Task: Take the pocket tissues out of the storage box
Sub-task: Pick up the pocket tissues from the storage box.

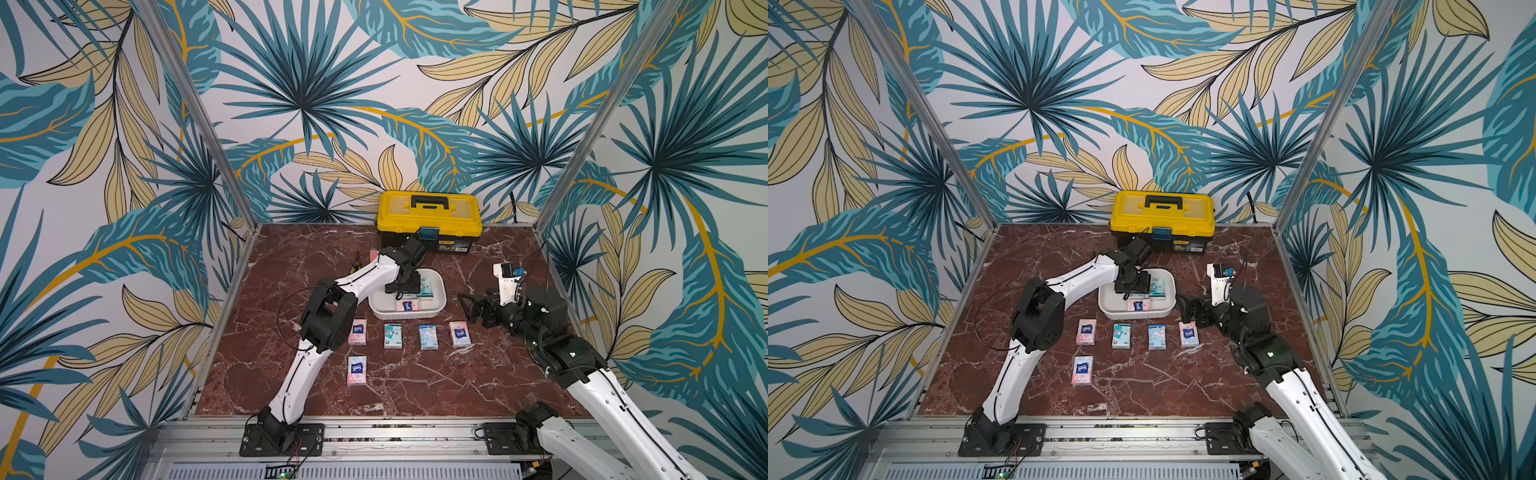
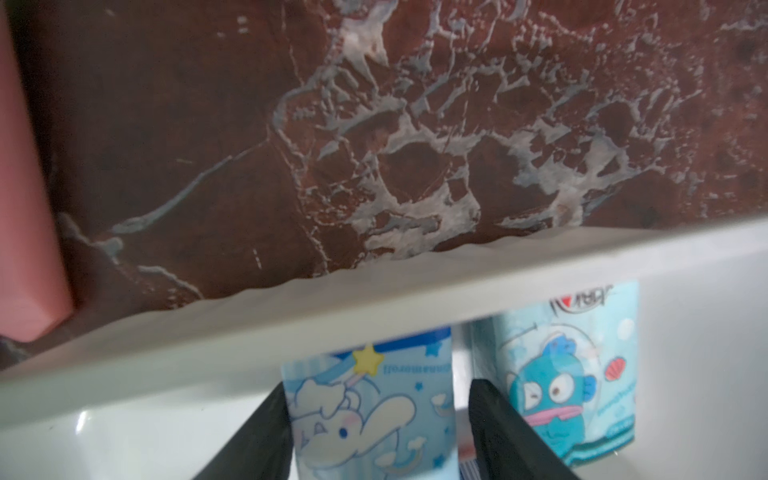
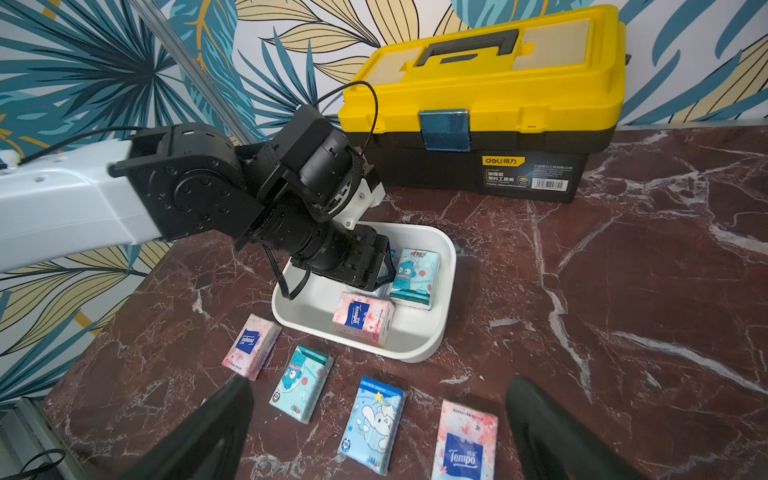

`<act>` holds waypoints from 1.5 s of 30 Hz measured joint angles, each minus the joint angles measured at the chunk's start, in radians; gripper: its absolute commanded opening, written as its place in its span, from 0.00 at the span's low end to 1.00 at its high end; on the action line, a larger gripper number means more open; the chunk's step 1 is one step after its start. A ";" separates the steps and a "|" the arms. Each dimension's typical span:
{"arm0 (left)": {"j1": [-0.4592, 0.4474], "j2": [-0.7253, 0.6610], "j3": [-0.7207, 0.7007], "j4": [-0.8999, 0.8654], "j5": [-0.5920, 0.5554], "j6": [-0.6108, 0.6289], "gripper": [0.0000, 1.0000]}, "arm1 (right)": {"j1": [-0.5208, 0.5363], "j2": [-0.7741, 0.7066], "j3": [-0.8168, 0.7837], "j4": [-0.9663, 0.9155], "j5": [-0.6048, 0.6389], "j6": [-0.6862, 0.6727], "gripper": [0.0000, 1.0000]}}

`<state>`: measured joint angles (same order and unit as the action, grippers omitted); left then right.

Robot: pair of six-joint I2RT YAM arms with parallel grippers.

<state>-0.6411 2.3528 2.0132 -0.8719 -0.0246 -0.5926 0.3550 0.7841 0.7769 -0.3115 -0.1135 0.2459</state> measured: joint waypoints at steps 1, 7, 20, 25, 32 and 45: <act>0.000 0.000 0.002 0.001 0.001 0.002 0.64 | 0.000 0.002 0.000 0.001 0.000 0.000 0.99; 0.000 0.000 0.004 0.000 0.003 0.003 0.67 | 0.000 0.010 0.000 0.006 0.000 0.000 0.99; 0.001 0.069 0.085 -0.027 -0.008 0.027 0.67 | 0.000 0.013 0.000 0.016 0.000 0.000 0.99; 0.000 0.073 0.100 -0.044 -0.010 0.030 0.59 | 0.000 0.013 0.000 0.017 0.000 0.000 0.99; 0.001 0.074 0.102 -0.050 -0.013 0.035 0.51 | 0.000 0.013 0.000 0.018 0.001 0.000 0.99; 0.000 -0.117 0.026 -0.043 -0.033 0.003 0.48 | 0.000 0.021 0.000 0.019 0.016 0.000 0.99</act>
<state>-0.6407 2.2356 2.0392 -0.9154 -0.0578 -0.5896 0.3550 0.8055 0.7769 -0.2928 -0.0978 0.2462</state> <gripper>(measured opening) 0.489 0.993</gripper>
